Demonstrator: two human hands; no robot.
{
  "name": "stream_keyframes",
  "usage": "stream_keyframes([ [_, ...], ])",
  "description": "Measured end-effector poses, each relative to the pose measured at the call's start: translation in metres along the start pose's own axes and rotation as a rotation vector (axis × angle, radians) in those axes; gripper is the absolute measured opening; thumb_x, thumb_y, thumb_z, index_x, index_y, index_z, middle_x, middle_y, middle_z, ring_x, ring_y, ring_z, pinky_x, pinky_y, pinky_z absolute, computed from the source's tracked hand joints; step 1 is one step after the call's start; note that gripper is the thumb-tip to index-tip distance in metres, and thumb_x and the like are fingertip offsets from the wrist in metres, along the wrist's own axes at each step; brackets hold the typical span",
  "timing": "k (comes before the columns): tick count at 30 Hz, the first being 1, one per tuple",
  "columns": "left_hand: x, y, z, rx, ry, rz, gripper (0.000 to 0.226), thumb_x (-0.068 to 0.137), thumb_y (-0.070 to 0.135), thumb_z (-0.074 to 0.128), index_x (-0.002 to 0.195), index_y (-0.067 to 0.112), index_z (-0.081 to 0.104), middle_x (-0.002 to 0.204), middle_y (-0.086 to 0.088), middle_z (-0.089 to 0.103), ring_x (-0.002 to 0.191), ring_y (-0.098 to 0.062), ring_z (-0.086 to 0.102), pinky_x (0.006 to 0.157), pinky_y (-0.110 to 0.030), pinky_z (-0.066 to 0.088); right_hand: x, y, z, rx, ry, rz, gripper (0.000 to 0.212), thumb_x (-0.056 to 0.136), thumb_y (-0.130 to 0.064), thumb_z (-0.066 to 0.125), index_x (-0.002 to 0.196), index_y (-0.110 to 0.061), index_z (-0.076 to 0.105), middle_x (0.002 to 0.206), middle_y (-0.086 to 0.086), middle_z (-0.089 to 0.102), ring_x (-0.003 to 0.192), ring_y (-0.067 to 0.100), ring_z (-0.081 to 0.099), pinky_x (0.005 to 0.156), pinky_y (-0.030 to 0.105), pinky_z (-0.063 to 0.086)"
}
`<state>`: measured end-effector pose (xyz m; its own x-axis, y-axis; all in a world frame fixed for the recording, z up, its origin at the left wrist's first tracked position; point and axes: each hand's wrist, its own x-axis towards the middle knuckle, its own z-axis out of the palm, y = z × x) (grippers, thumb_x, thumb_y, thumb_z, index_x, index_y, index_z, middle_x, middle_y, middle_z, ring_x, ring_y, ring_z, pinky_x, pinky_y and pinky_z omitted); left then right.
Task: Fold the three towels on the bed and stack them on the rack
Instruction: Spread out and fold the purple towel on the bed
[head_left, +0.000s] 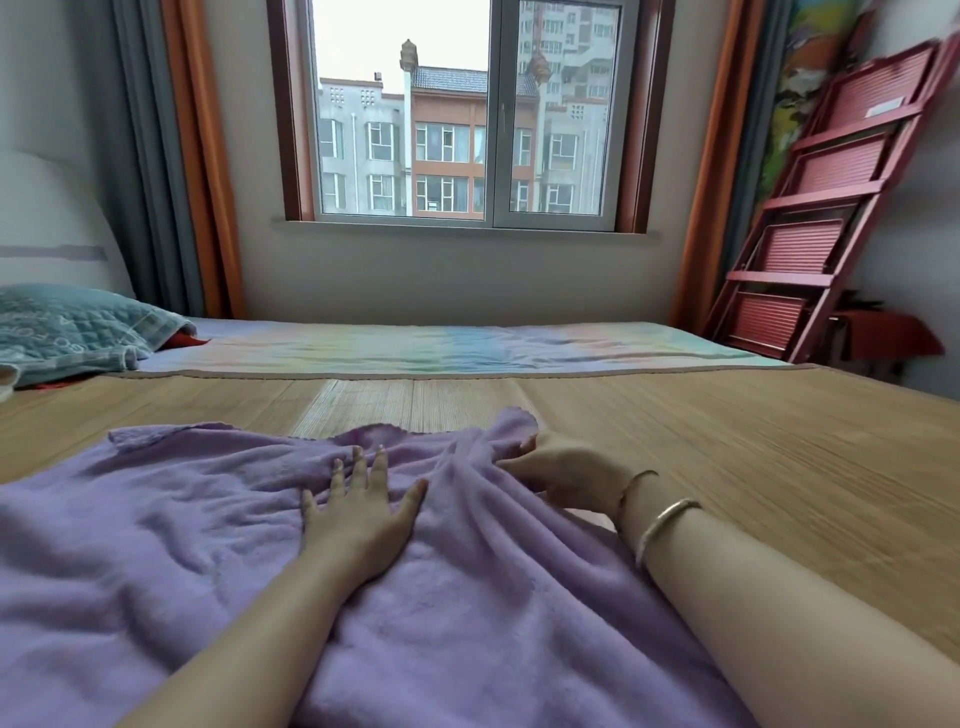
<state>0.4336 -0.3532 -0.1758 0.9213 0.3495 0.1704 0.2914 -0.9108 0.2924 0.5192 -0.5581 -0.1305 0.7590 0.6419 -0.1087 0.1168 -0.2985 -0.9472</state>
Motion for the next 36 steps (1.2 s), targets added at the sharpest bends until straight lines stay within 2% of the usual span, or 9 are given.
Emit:
stream_keyframes([
  [3,0.000,-0.001,0.000,-0.010,0.019,0.010,0.076,0.092,0.066,0.017,0.153,0.024,-0.001,0.161,0.001,-0.007,0.148,-0.020,-0.008,0.116,-0.056,0.000,0.000,-0.008,0.029,-0.433,0.218,-0.178,0.018,0.078,-0.033,0.072,0.091,-0.020,0.072,0.082,-0.007,0.070,0.079,0.005,0.064,0.072,0.026,0.052],
  [5,-0.001,-0.001,0.000,-0.019,0.023,0.008,0.077,0.092,0.066,0.017,0.154,0.023,-0.001,0.161,0.000,-0.007,0.148,-0.020,-0.008,0.116,-0.056,0.000,-0.002,-0.009,0.041,-0.727,0.302,-0.077,0.036,0.086,-0.034,0.064,0.114,-0.010,0.065,0.110,0.008,0.066,0.106,0.022,0.061,0.080,0.029,0.044],
  [7,-0.001,-0.002,0.000,-0.024,0.022,0.008,0.079,0.091,0.067,0.016,0.154,0.022,-0.001,0.161,0.000,-0.007,0.148,-0.020,-0.008,0.116,-0.056,0.000,0.000,-0.006,0.045,-0.901,0.329,0.039,0.035,0.090,-0.024,0.057,0.119,-0.004,0.059,0.118,0.016,0.061,0.108,0.030,0.058,0.077,0.029,0.038],
  [13,0.000,0.000,-0.003,-0.002,-0.022,0.000,0.079,0.091,0.068,0.014,0.154,0.021,-0.002,0.161,0.000,-0.011,0.148,-0.019,-0.011,0.116,-0.055,-0.003,-0.016,-0.008,0.028,-0.724,0.545,-0.097,0.015,0.083,-0.011,0.052,0.082,-0.020,0.064,0.086,-0.003,0.067,0.083,0.014,0.063,0.070,0.020,0.045],
  [19,0.004,0.001,-0.007,0.005,-0.069,-0.019,0.080,0.087,0.074,0.013,0.153,0.031,-0.004,0.160,0.004,-0.015,0.148,-0.022,-0.013,0.115,-0.057,-0.004,-0.038,-0.007,-0.071,-0.589,1.017,0.103,0.014,0.088,-0.016,0.054,0.096,-0.007,0.058,0.112,0.025,0.063,0.105,0.038,0.059,0.079,0.034,0.043],
  [27,0.005,0.008,-0.012,0.117,-0.115,-0.044,0.080,0.084,0.078,0.016,0.152,0.037,0.004,0.161,0.005,-0.010,0.148,-0.027,-0.008,0.114,-0.060,0.000,-0.040,0.032,-0.086,-0.632,0.757,0.348,0.033,0.096,-0.020,0.046,0.117,0.002,0.060,0.122,0.021,0.060,0.115,0.032,0.056,0.085,0.032,0.041],
  [31,0.009,0.036,-0.016,0.114,-0.102,0.078,0.069,0.089,0.073,0.020,0.150,0.041,0.017,0.161,0.005,0.000,0.149,-0.027,0.001,0.113,-0.064,0.003,-0.031,0.021,-0.084,-0.644,0.630,0.298,0.038,0.094,-0.037,0.049,0.063,-0.016,0.055,0.069,0.009,0.056,0.075,0.024,0.052,0.063,0.031,0.037],
  [32,0.010,0.044,-0.015,0.113,-0.124,0.110,0.067,0.089,0.072,0.020,0.149,0.042,0.017,0.161,0.006,0.001,0.149,-0.026,0.000,0.113,-0.064,0.002,-0.030,0.021,-0.086,-0.628,0.652,0.251,0.038,0.094,-0.034,0.050,0.061,-0.016,0.053,0.071,0.008,0.056,0.077,0.022,0.052,0.061,0.030,0.035],
  [36,0.008,0.060,-0.002,0.137,-0.233,0.138,0.069,0.088,0.074,0.019,0.150,0.046,0.004,0.160,0.012,-0.008,0.148,-0.023,-0.007,0.113,-0.062,-0.002,-0.038,0.037,-0.090,-0.894,0.886,0.375,0.032,0.098,-0.030,0.044,0.116,-0.013,0.064,0.124,0.011,0.063,0.114,0.028,0.059,0.080,0.030,0.043],
])
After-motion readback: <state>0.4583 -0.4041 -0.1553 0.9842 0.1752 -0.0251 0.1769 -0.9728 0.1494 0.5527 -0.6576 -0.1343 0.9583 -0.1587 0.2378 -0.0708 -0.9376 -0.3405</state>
